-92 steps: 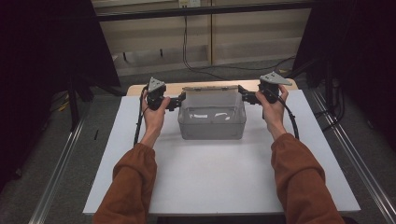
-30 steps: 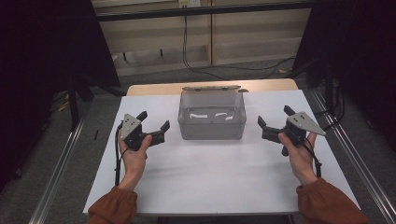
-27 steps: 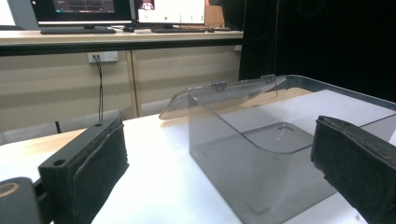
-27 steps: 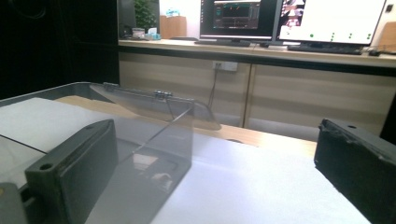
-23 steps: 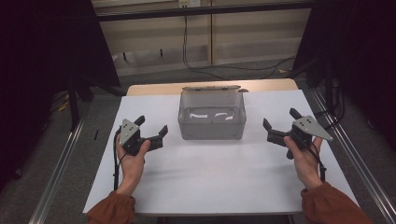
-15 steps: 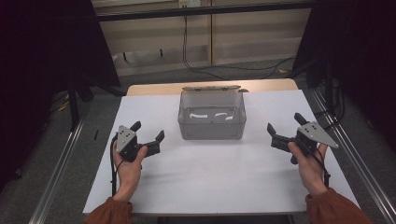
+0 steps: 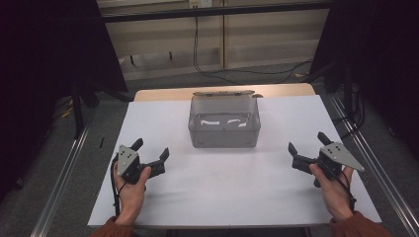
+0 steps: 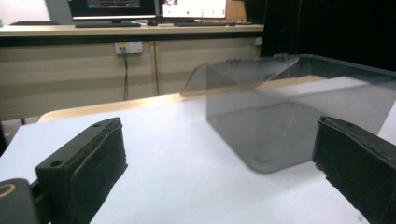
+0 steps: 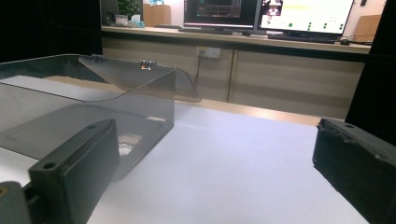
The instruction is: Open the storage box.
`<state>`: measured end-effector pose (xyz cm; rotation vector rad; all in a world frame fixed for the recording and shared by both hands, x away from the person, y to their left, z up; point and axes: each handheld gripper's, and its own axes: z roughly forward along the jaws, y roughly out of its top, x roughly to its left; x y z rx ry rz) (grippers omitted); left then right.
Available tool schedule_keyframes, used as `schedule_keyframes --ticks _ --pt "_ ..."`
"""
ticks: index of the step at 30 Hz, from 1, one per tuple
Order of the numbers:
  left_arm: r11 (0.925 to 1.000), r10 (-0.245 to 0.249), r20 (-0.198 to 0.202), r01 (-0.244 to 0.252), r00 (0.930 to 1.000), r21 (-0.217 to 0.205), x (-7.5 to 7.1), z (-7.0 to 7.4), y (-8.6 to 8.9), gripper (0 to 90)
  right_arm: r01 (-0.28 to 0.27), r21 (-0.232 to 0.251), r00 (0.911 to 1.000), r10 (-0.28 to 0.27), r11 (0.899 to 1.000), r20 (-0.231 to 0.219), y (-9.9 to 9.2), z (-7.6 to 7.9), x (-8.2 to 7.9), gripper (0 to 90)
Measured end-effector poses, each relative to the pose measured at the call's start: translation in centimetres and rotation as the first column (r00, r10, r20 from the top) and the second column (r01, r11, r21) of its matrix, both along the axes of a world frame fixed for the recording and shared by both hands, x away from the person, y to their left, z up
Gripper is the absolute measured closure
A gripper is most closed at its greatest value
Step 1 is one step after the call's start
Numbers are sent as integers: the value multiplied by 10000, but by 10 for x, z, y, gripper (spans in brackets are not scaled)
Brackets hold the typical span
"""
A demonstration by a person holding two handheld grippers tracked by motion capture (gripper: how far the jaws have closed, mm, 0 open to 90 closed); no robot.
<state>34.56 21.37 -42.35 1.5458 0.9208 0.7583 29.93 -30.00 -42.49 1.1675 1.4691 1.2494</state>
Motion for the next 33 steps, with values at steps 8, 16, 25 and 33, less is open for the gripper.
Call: schedule_keyframes --ticks 8,16,25,33 --pt "10000 -18 -174 18 9998 49 -15 -2 3 26 74 157 9999 -75 9998 103 -5 -5 -18 6" --pt "10000 -5 -298 8 9996 98 -33 -5 8 26 51 50 10000 -51 10000 47 -5 -9 -31 3" --pt "9983 412 -496 -390 9979 438 -37 -12 12 26 160 82 9998 -161 9998 114 -16 -15 -47 0" --pt "9986 520 -494 -517 9974 76 -35 -12 10 25 -110 -55 9998 109 9999 -161 -7 -21 -45 0"
